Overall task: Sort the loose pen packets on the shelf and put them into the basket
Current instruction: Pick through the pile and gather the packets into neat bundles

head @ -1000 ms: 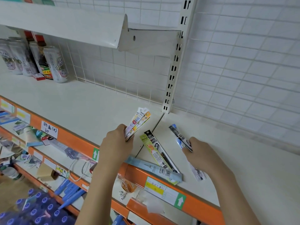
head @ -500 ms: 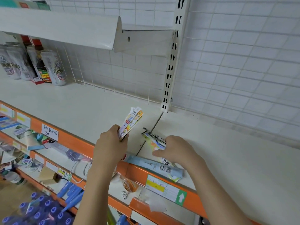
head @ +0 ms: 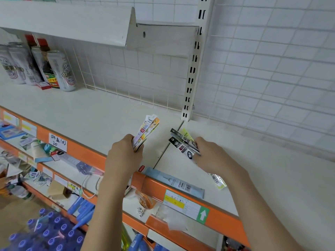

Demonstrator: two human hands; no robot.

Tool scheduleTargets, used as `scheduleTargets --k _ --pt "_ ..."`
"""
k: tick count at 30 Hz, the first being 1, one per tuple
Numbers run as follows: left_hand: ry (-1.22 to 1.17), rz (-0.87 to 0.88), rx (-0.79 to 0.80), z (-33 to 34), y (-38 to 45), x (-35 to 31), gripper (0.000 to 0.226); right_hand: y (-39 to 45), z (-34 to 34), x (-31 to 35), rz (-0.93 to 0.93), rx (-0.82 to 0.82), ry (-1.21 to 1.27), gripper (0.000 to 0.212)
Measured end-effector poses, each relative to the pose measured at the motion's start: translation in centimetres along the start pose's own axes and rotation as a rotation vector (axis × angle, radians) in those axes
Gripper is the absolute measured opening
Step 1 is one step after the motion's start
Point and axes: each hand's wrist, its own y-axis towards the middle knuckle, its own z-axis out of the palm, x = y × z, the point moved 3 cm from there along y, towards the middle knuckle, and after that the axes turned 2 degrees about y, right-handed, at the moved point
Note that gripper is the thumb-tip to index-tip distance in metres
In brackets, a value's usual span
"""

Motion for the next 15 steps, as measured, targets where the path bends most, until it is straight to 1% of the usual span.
scheduleTargets --k 3,6,8,11,13,15 --pt "-0.008 0.002 -0.007 -0.1 -0.1 0.1 0.019 -0.2 0.5 0.6 -0.024 -0.063 -0.02 0.023" --pt "-0.017 -0.017 -0.019 -0.5 0.1 0.6 0.021 -0.7 0.6 1.7 -0.08 -0.069 0.04 0.036" --pt "-0.008 -0.03 -0.035 -0.9 0.2 1.0 0.023 -1.0 0.9 2.4 -0.101 -0.009 0.127 0.048" --pt "0.0 -0.055 -0.053 -1.4 0.3 1.8 0.026 -1.0 1.8 3.0 -0.137 0.192 0.094 0.058" --pt "0.011 -0.063 -0.063 -1.7 0.4 2.3 0.026 -0.8 2.5 3.0 -0.164 0.287 0.071 0.059" --pt "0.025 -0.063 -0.068 -1.9 0.4 2.5 0.024 -0.5 3.0 2.9 -0.171 0.306 0.06 0.055"
